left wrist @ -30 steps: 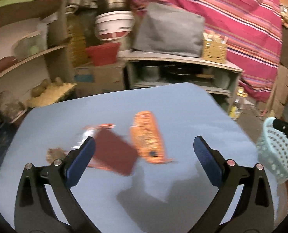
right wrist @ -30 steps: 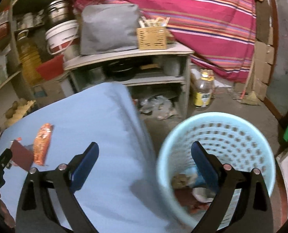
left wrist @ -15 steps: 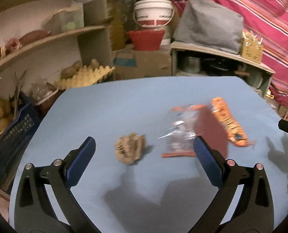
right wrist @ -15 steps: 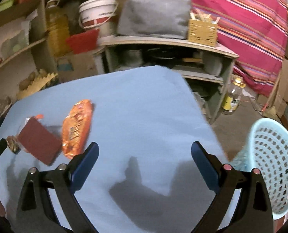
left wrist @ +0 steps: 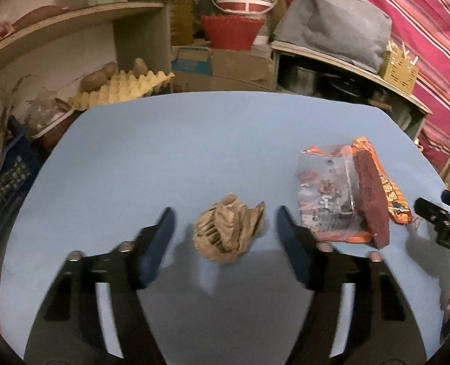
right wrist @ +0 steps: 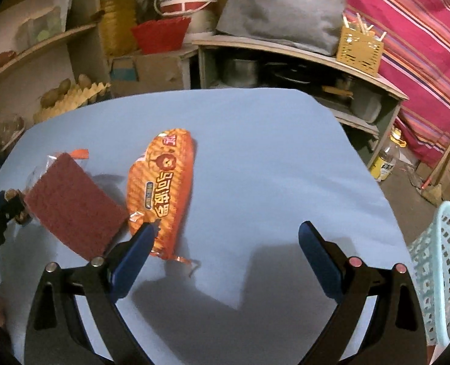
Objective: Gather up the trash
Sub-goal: 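Grasp the crumpled brown paper with the left tool while the right tool grasps the orange wrapper, then carry the paper and wrapper over the basket and open both tools to drop them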
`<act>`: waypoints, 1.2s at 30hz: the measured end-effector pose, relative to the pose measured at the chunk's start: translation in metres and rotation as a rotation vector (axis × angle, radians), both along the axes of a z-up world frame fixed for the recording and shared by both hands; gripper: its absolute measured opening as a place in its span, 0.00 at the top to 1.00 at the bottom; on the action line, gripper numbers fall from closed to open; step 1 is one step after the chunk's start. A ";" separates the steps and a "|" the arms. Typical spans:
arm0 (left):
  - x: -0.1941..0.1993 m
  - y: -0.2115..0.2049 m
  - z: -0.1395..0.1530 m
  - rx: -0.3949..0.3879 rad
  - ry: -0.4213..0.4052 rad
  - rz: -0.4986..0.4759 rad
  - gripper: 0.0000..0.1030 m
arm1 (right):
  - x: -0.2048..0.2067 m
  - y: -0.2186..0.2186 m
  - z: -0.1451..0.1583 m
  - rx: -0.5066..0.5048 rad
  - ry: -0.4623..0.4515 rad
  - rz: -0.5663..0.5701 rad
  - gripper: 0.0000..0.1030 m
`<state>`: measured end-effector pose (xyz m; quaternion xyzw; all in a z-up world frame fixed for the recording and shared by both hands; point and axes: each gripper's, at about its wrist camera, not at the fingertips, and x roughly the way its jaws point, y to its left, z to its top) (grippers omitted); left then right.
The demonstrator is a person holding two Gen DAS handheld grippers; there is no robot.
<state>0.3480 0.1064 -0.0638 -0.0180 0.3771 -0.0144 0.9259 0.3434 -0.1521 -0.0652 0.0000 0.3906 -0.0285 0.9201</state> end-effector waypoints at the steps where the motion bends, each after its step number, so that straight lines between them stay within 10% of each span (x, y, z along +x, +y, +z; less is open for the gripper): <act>1: 0.002 0.001 -0.002 -0.005 0.012 -0.007 0.57 | 0.003 0.001 -0.003 0.000 0.011 0.005 0.09; 5: 0.002 0.007 -0.001 -0.024 0.008 -0.002 0.63 | 0.005 0.004 -0.008 0.041 0.033 0.017 0.11; 19: -0.006 0.012 0.018 -0.013 -0.038 0.042 0.63 | 0.009 0.025 -0.015 0.104 0.075 0.136 0.84; 36: -0.032 -0.051 0.066 -0.009 -0.152 -0.030 0.63 | -0.034 -0.045 0.034 0.121 -0.063 0.071 0.90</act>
